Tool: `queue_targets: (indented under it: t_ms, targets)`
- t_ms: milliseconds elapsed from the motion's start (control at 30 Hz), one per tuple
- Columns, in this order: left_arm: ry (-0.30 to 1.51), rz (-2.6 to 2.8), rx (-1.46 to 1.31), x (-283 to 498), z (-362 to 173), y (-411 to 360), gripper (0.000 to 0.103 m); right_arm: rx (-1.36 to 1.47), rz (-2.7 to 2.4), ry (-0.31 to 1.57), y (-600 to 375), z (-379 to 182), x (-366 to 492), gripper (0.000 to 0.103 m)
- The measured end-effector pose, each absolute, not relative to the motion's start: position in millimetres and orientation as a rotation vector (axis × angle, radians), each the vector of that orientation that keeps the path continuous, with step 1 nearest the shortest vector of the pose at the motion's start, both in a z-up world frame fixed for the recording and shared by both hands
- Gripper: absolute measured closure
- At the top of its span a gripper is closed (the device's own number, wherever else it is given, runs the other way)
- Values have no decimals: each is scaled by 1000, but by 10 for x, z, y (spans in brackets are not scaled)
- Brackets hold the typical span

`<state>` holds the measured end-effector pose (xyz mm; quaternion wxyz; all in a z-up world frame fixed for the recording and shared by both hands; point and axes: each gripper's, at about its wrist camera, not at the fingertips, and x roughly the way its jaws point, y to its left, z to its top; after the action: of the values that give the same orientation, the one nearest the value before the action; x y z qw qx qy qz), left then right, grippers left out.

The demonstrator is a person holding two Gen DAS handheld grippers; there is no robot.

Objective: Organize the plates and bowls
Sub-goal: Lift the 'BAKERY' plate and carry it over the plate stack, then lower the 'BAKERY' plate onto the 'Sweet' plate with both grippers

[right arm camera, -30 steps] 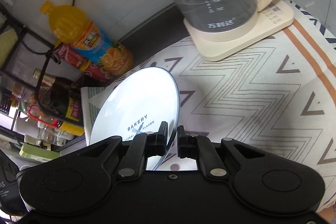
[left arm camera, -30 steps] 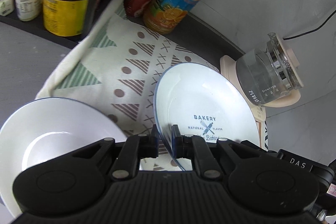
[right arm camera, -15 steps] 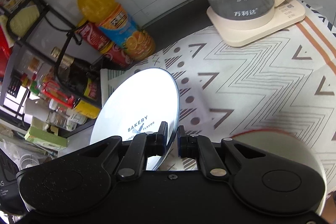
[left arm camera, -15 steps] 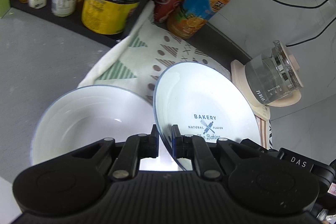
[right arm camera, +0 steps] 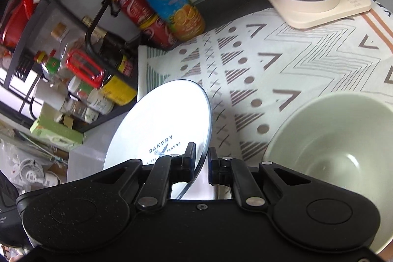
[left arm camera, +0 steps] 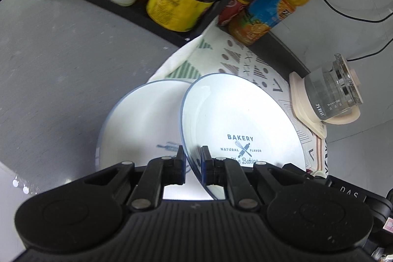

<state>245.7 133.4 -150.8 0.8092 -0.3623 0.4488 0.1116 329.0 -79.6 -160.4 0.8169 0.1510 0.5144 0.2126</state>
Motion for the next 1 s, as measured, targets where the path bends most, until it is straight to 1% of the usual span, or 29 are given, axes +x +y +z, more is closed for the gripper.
queue_targets:
  t_ms: [333,800,1000]
  targets:
    - [995,253,-798,2254,-1704,1431,94,243,448,1122,-600,-1721,3025,93]
    - [1043,278,-817,2228,-1916,1450,93,129,419,1138,-472,-1845,2877,92]
    - [1071,295,-815,2275,-1930,1460,92,99,418,1140,-444,-1888,2876,93]
